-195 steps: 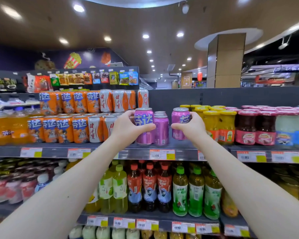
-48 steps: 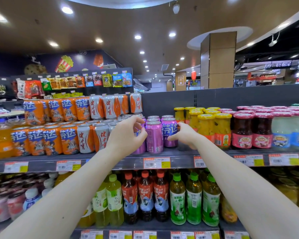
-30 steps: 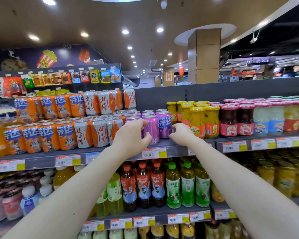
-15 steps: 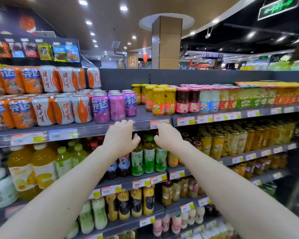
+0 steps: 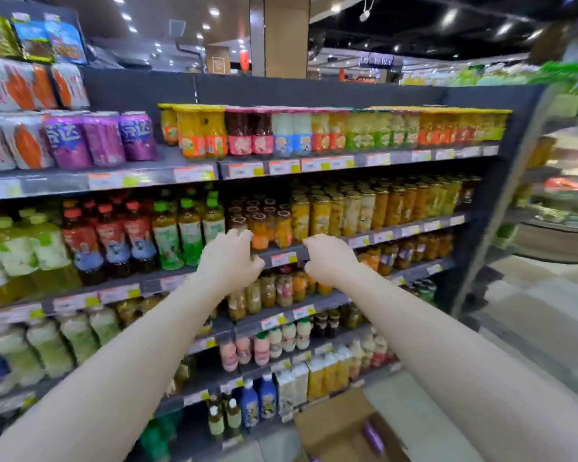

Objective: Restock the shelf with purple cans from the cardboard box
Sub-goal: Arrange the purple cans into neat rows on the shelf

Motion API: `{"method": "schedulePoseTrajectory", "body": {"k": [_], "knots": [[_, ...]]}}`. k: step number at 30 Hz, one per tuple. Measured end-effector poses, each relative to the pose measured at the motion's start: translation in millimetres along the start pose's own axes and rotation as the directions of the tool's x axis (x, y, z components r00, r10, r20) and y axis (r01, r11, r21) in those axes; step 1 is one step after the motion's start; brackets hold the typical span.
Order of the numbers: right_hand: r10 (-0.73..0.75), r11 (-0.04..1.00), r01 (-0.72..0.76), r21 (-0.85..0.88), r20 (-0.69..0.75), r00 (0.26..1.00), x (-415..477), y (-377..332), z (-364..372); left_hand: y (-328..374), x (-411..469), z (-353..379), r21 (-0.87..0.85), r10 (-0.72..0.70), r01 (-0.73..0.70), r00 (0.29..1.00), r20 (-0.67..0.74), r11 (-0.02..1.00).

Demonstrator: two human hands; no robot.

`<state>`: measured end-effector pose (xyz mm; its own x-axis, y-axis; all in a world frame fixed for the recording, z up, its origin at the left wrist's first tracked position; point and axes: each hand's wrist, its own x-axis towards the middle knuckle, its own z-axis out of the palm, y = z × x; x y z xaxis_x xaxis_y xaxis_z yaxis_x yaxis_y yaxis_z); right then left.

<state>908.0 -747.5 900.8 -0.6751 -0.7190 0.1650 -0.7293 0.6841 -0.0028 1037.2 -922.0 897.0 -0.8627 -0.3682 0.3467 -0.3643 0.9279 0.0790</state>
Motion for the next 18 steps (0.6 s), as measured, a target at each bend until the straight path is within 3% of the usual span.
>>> {"method": "schedulePoseTrajectory", "body": {"k": [6,18], "knots": [[0.039,0.999,-0.039,-0.004,0.174,0.984,-62.8,74.4,49.0,86.2,-33.2,67.6,0.0,-0.004,0.004,0.979,0.206,1.0],[0.158,0.984,-0.175,0.028,0.307,0.938,-100.6,182.8,182.5,177.9,-49.8,227.7,0.057,-0.006,-0.024,0.877,0.48,0.998]]}}
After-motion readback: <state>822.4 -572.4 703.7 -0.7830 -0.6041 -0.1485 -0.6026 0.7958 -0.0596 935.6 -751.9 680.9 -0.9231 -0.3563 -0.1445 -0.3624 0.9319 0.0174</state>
